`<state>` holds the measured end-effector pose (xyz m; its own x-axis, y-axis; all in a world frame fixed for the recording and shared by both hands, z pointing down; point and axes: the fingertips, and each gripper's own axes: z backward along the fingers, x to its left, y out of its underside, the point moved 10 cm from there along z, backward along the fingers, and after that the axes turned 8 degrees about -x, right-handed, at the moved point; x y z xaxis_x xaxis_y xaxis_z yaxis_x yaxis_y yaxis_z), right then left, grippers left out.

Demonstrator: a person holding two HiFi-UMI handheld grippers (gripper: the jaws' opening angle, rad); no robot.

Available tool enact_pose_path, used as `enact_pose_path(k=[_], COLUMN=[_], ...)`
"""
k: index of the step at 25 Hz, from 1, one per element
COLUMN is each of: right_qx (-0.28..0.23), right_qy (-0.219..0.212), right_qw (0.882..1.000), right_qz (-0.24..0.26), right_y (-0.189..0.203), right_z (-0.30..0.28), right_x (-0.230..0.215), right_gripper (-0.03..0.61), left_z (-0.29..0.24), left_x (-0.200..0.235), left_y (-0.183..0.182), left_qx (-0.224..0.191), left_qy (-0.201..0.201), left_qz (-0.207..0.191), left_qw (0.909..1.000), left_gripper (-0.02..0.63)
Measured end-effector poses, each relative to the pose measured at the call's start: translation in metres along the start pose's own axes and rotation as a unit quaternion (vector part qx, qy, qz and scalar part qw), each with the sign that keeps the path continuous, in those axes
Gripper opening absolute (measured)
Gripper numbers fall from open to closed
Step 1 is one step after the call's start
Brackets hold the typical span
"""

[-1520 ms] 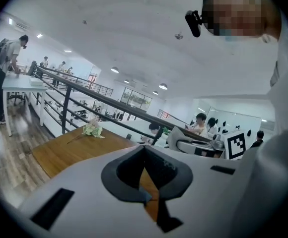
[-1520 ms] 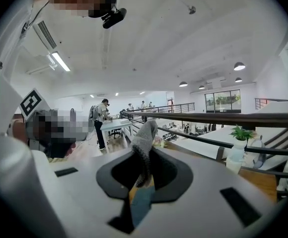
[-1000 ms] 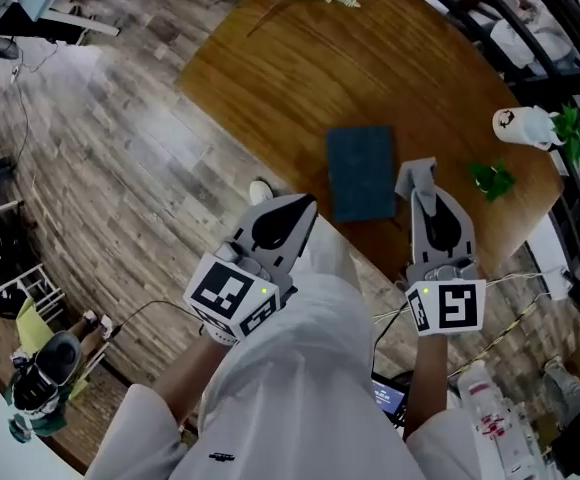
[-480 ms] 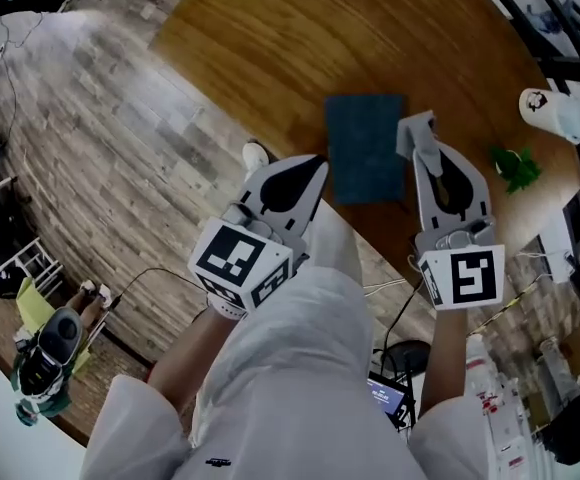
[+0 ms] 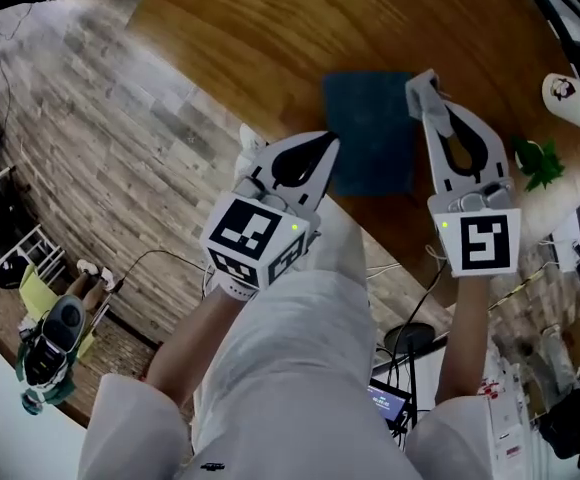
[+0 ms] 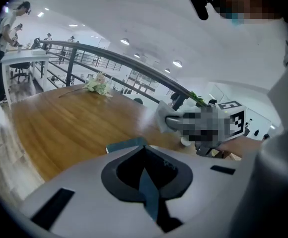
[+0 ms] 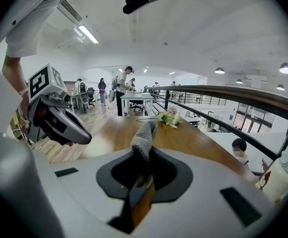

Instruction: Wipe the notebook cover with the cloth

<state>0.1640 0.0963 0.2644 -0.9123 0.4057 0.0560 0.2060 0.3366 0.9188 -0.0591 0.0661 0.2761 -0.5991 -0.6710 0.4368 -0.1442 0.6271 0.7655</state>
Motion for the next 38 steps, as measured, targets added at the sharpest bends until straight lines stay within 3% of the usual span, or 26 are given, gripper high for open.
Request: enact_pose_path(k=[7,15,23,30,38], right_qx=[0.016,0.032,0.065,0.108,0.101], right_qy=[-0.034,-0.072,-0.119,-0.132,-0.14], right_qw=[0.999,0.997,0.989,0.98,0.975], right_qz=[0.017,-0.009,0.054,0.099,0.137], right_y=[0.023,0.033,0.043,0.062,0.07], right_z=[-0.023,-0.043,-0.066,-0.079,-0.08], right_x=[-0.009,-0.026,-0.029,-0.029,-0.022], right_gripper=[0.043,0.041,0.041,0.041,0.035], left_z=[-0.019,-0.033,-0.044,-0.054,-0.058], left_x=[0.005,0.012,0.021,0.03,0.031], left_y=[0.019,0.031,0.045,0.057,0.057], left_qx=[0.017,0.035,0.062,0.099,0.111], left_qy=[0.004,0.005,0.009,0.016,0.009], left_qz=[0.008,-0.003,-0.008,-0.013,-0.011], left_qw=[0.9998,0.9994,0.998,0.9949,0.9937], left_gripper=[0.018,0.018,0.018,0.018,0.018])
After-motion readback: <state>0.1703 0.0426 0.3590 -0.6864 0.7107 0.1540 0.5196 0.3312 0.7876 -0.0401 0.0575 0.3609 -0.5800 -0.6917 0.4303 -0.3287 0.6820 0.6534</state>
